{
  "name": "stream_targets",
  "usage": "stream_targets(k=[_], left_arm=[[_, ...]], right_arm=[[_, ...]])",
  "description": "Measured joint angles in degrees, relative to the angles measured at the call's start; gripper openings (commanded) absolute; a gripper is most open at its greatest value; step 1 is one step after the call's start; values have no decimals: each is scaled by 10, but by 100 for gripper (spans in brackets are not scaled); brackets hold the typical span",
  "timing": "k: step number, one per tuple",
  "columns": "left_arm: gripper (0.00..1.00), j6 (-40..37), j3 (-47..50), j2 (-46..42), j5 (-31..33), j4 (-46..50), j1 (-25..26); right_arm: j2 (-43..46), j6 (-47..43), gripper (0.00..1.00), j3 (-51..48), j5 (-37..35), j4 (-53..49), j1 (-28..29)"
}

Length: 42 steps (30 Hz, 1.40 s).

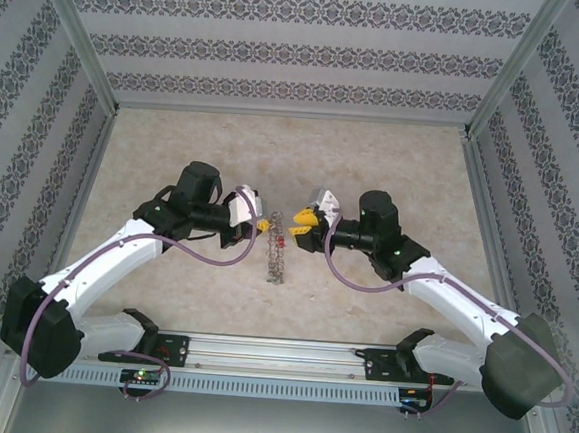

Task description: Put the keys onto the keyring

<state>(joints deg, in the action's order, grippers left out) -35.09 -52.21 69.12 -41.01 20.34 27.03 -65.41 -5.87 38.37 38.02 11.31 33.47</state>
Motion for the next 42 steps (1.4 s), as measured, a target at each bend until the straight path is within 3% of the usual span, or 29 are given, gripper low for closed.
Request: stream_targets(k=[14,22,28,35,38,42], left_arm=[[0,-35,-53,146,92,123,19],[0,-35,-69,66,117,153,19],[0,-59,-105,14,122,170,19],[0,-148,-120,-16,225,221,42],[0,-171,-132,-7,272,232,70],[0,-194,-109,-65,275,181,106]], right_arm=[[-81,71,38,4,-40,-4,32],[-98,90,38,16,-47,6,45],[-51,60,35,14,-47,1,30],[48,-43,34,13,-53,-7,26],[43,-53,34,13,-57,-7,26],[16,-43,33,13,-59,-3,26]])
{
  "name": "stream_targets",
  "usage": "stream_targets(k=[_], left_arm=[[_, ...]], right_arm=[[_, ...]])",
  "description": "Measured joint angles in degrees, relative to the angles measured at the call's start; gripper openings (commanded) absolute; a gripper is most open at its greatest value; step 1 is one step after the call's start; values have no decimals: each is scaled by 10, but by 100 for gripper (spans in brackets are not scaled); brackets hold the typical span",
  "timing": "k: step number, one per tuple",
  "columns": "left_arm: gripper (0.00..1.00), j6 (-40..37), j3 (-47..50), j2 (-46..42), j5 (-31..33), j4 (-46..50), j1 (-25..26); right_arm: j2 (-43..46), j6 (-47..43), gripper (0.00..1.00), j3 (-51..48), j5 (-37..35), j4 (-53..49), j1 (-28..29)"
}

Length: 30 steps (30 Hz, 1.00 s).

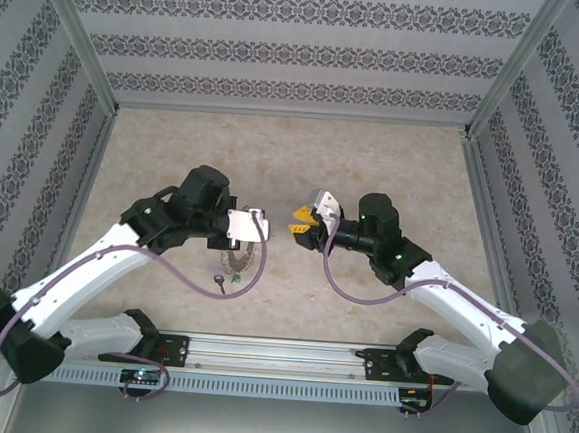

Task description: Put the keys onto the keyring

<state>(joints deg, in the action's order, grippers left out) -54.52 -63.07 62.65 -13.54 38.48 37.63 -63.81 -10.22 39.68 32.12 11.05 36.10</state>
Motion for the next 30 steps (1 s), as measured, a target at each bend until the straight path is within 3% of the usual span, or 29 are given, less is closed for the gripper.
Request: stream_targets(k=[6,10,21,30], left_arm=[[0,-68,93,-55,38,-110,44],[0,-81,127,-45,48,-136,45],[0,6,22,-5,-33,-121,6],[0,54,-10,38,-73,-83,-3]], right_arm=[[-9,30,34,-8,-13,15,0],[-11,25,33,-6,-11,11,0],[-60,-25,28,36,4,2,32],[-60,-77,32,42,-16,-10,50]])
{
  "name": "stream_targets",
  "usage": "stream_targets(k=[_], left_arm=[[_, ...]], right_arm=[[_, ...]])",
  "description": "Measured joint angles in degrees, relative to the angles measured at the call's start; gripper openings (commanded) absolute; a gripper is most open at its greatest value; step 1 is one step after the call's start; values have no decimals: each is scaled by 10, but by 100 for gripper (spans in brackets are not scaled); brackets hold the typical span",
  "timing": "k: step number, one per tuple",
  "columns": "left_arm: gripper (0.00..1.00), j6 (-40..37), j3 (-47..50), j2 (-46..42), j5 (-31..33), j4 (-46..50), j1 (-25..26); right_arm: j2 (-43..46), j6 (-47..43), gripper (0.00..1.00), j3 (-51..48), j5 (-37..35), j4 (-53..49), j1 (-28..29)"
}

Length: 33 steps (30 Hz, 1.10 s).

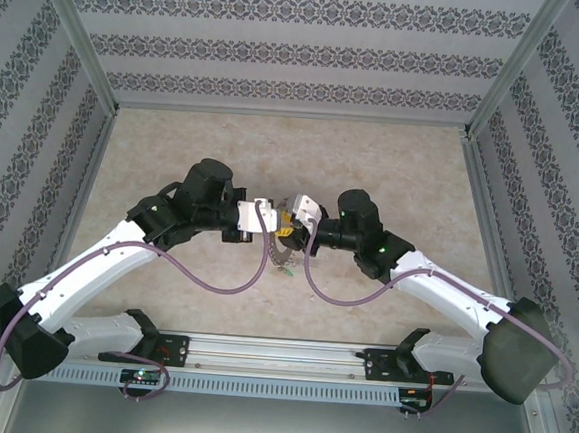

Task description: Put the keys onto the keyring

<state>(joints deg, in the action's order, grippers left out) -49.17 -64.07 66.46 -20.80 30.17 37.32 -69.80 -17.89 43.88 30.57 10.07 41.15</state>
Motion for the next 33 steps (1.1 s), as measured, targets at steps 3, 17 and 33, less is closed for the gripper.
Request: stream_targets(k=[3,17,33], left_arm=[[0,17,-7,10,-7,2,-7],[0,77,-23,29,-62,2,-30],[0,88,-15,28,-77,-2,-30]], right_arm=[[7,-27,33,0,8,-23,3],[56,-98,34,-12,-65,-72,26],[18,-16,34,12,3,-45,-11]])
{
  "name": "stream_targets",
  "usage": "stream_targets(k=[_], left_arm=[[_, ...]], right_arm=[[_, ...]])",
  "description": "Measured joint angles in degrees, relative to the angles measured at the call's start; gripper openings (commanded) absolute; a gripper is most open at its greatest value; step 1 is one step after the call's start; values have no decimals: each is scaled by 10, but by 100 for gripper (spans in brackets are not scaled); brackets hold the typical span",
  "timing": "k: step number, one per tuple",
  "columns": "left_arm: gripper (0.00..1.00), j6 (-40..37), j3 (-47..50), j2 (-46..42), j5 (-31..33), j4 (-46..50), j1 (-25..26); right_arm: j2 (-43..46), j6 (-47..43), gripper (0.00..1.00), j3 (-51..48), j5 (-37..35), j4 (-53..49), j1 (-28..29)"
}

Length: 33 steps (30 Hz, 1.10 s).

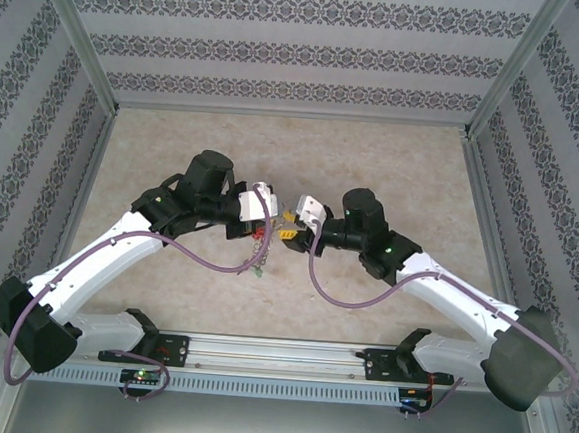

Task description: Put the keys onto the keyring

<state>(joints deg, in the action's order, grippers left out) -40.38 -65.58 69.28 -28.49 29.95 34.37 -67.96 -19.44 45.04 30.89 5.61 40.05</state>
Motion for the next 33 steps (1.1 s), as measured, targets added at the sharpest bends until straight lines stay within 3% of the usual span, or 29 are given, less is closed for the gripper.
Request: stream_targets(k=[5,13,21,33], left_arm=[[0,9,0,0,3,0,0],[0,44,-7,24,10,0,0],[0,61,-10,27,3,0,-13],[0,42,70,-51,-58,-93,-34]], right_arm=[[-6,-13,30,5,-1,-2,12],[5,-68,34,4,-33,-25,44],[66,-108,32,-28,-49,-47,52],[139,-37,29,-49,-46,-33,-45]])
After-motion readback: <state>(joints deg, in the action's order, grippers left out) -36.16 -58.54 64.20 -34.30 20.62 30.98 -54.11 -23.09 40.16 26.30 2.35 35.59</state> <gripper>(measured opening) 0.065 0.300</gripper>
